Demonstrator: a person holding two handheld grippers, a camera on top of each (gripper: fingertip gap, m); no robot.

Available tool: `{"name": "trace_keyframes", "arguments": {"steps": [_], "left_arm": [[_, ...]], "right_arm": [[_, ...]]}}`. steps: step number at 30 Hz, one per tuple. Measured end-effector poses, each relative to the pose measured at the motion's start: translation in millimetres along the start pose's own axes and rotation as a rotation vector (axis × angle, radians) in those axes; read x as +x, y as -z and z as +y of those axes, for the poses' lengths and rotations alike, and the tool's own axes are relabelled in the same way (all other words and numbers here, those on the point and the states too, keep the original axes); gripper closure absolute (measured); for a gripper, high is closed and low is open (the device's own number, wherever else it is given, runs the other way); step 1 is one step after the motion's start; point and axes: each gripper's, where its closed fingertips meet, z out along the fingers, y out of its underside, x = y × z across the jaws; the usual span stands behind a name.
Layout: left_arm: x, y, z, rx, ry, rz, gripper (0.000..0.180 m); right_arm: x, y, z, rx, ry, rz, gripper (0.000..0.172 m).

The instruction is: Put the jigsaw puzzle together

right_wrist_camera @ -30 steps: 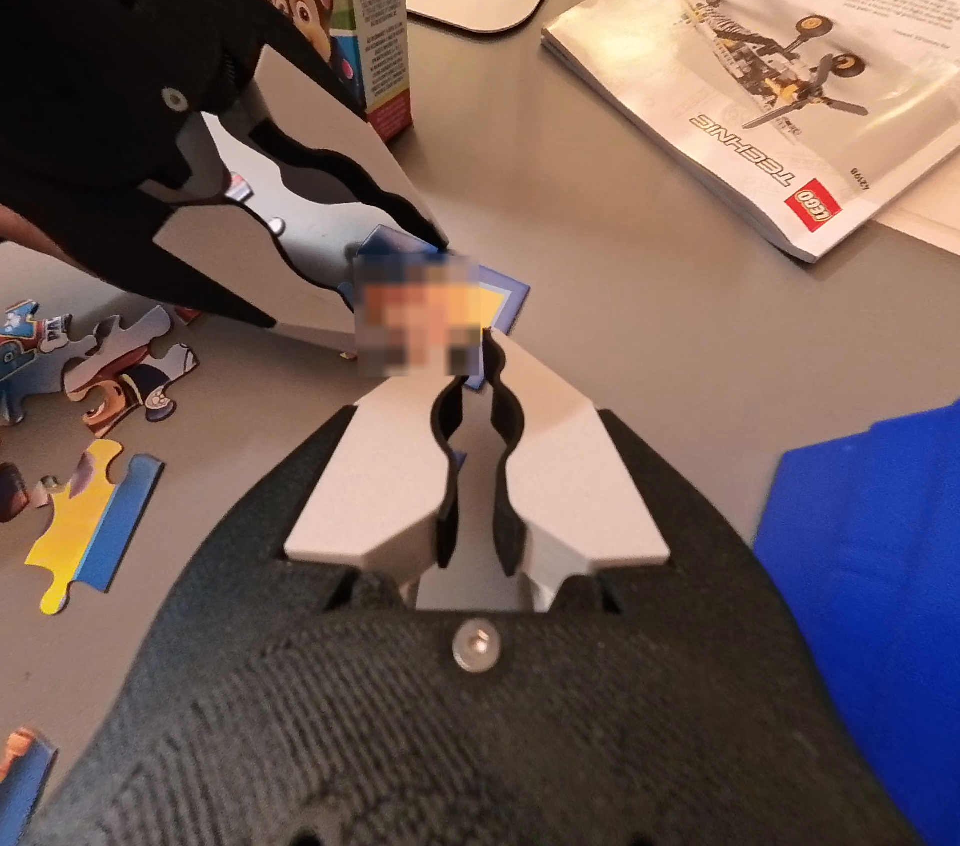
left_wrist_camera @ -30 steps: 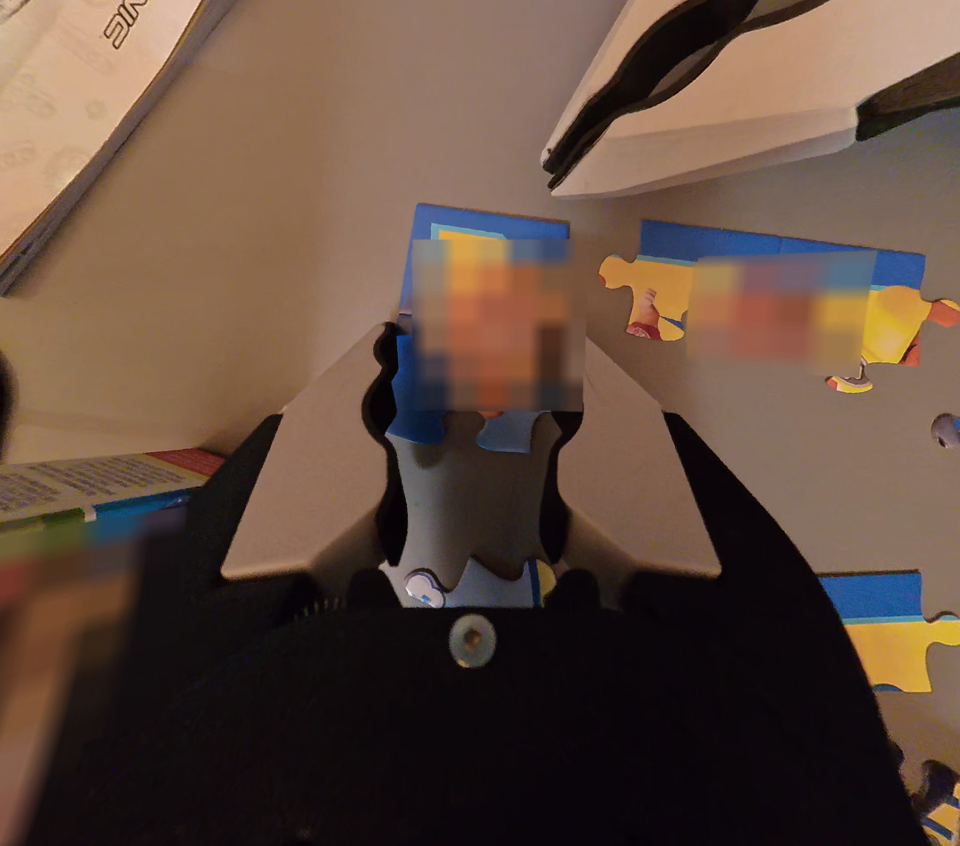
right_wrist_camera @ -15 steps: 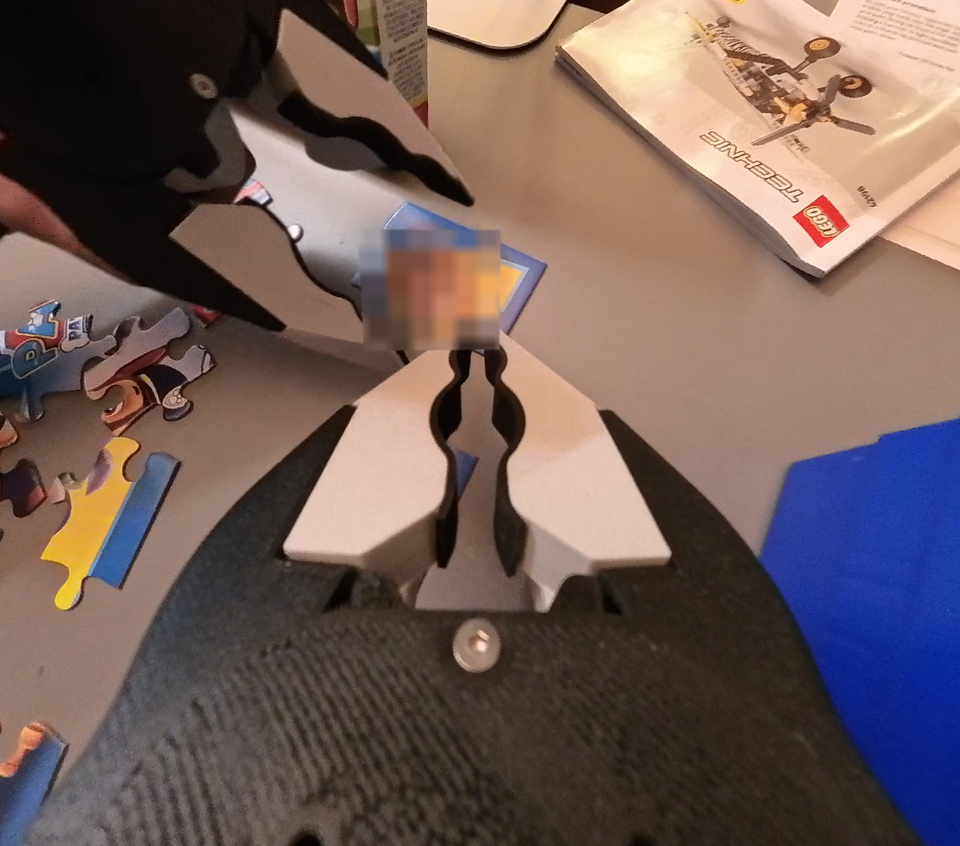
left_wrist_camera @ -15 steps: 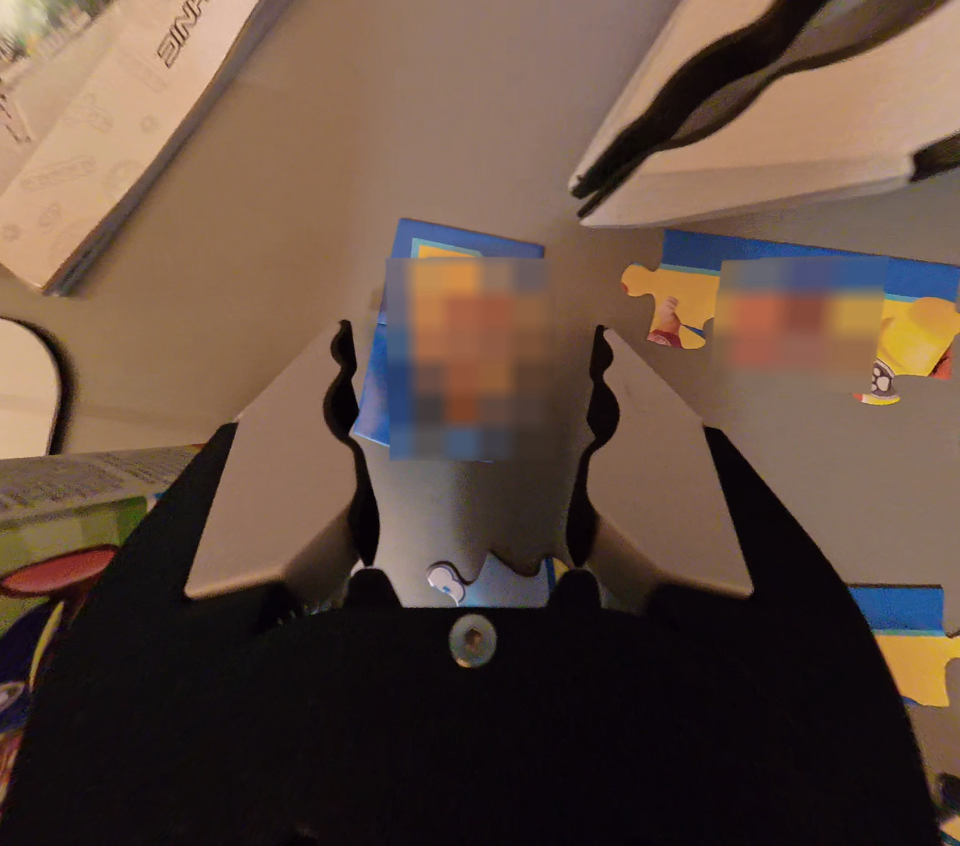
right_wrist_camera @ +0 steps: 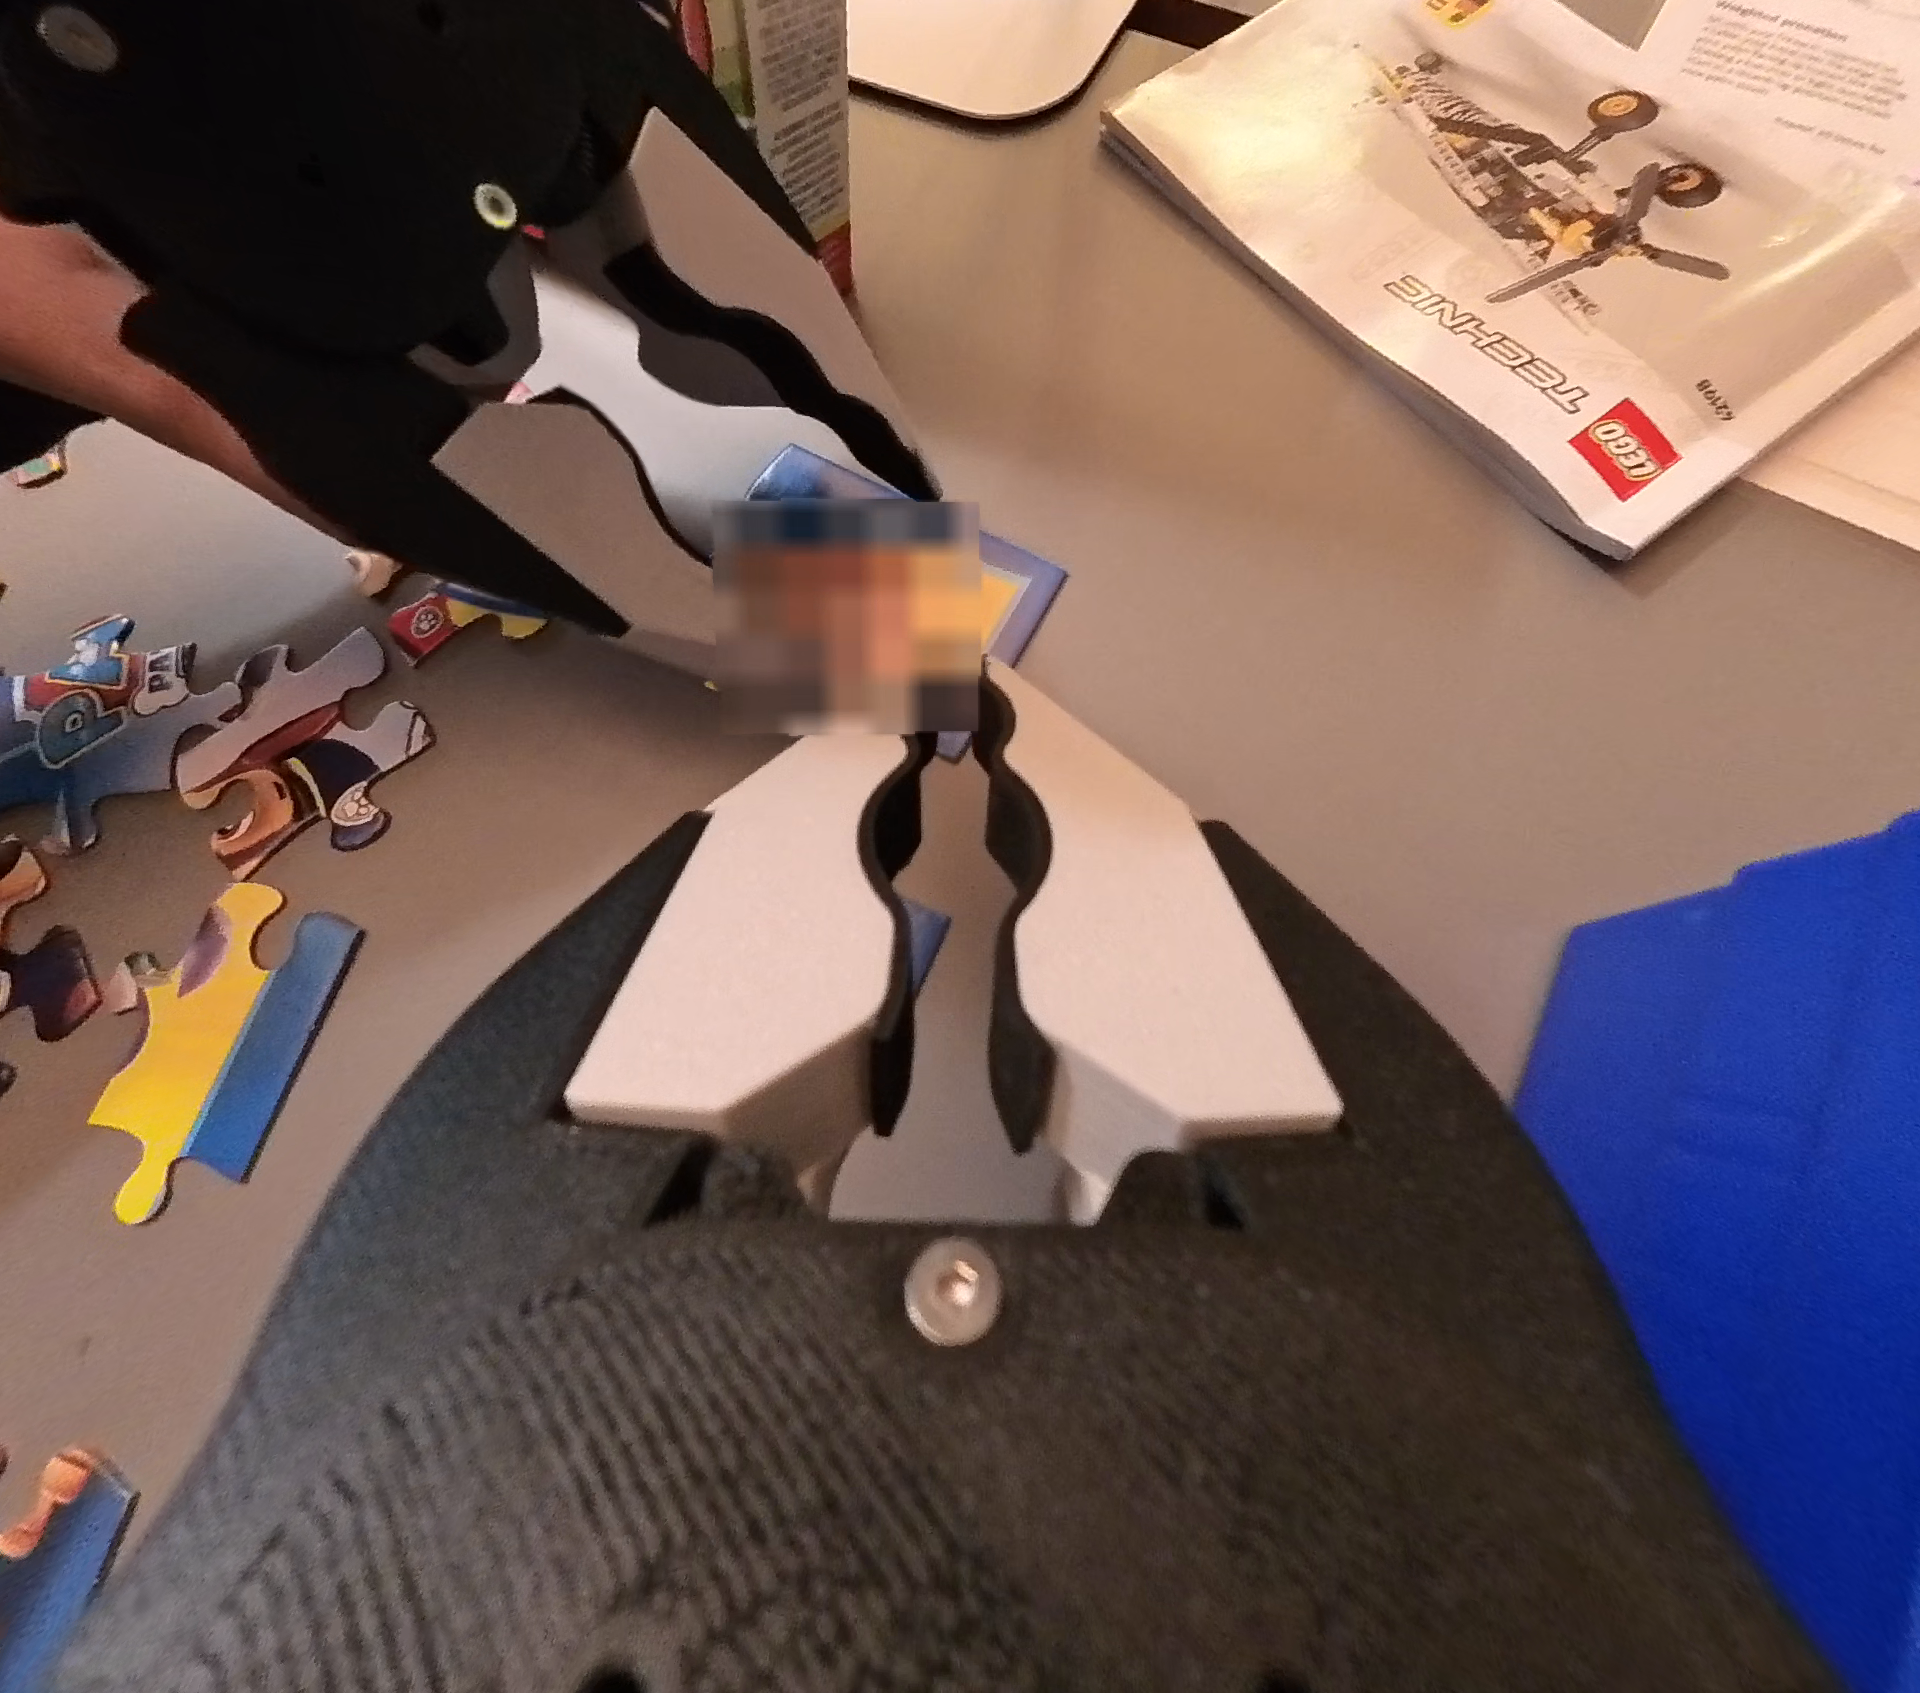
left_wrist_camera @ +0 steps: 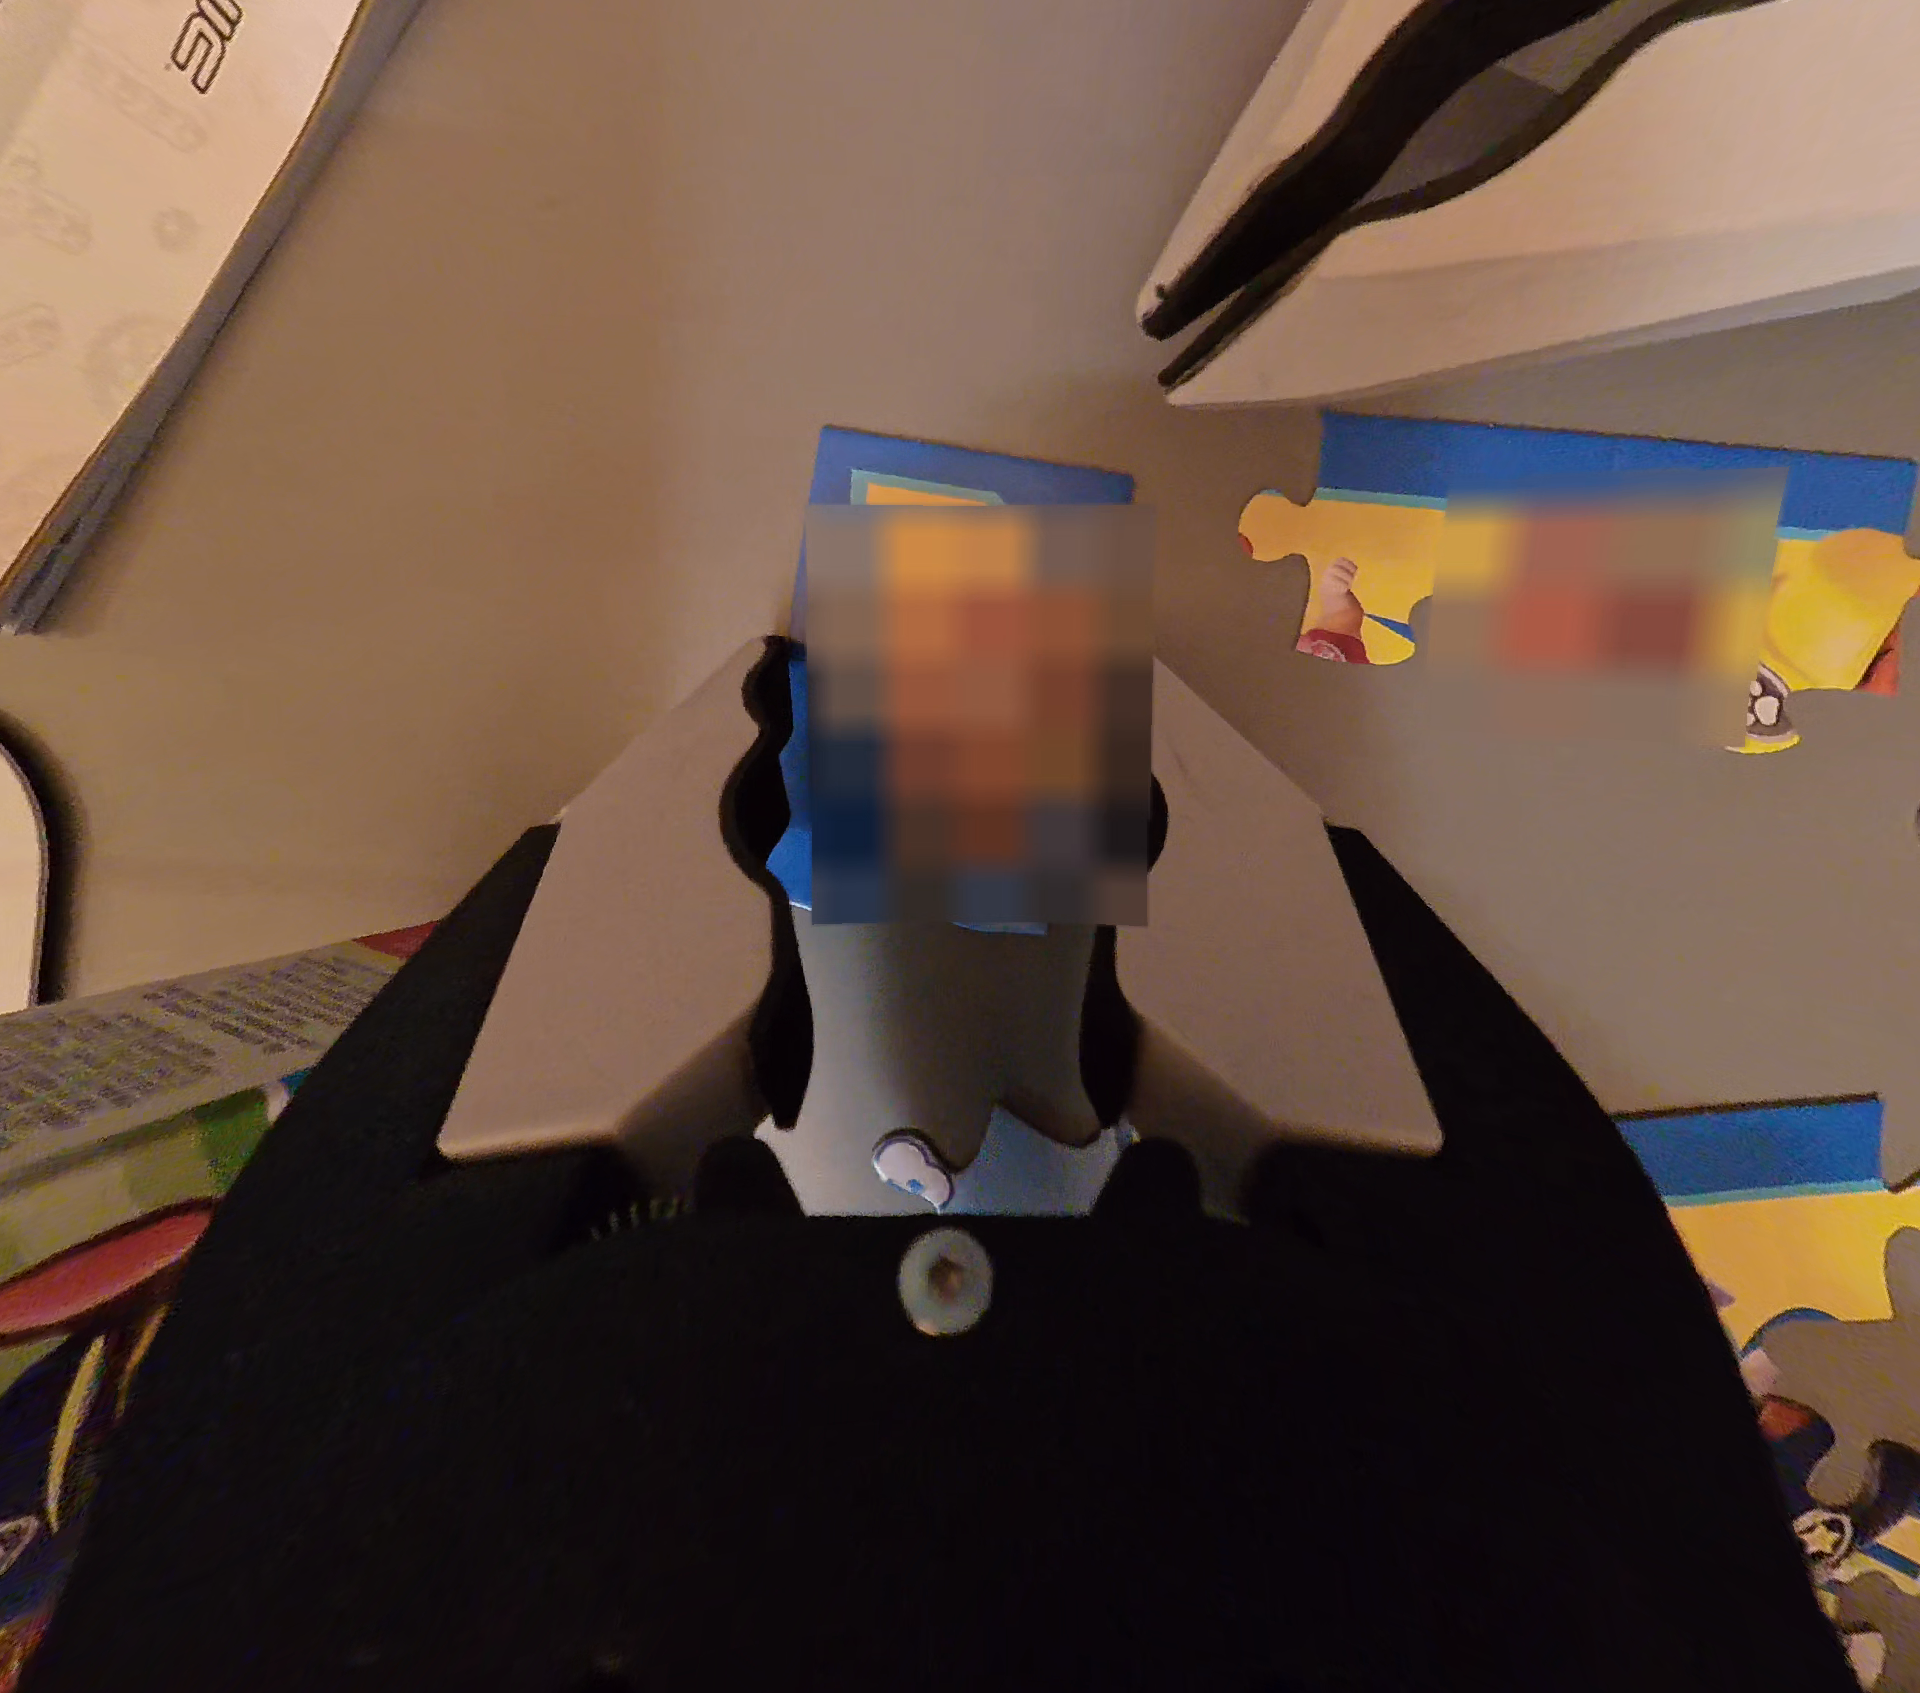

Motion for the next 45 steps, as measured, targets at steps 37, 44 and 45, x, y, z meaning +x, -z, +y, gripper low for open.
{"name": "trace_keyframes", "arguments": {"steps": [37, 44, 45], "left_arm": [[10, 5, 9, -0.080, -0.012, -0.001, 0.122], [13, 12, 2, -0.027, 0.006, 0.004, 0.123], [15, 13, 0, -0.016, 0.010, 0.012, 0.123]], "right_arm": [[1, 4, -5, 0.029, -0.008, -0.005, 0.167], [0, 6, -7, 0.037, -0.005, -0.004, 0.167], [0, 6, -7, 0.038, -0.005, -0.004, 0.167]]}}
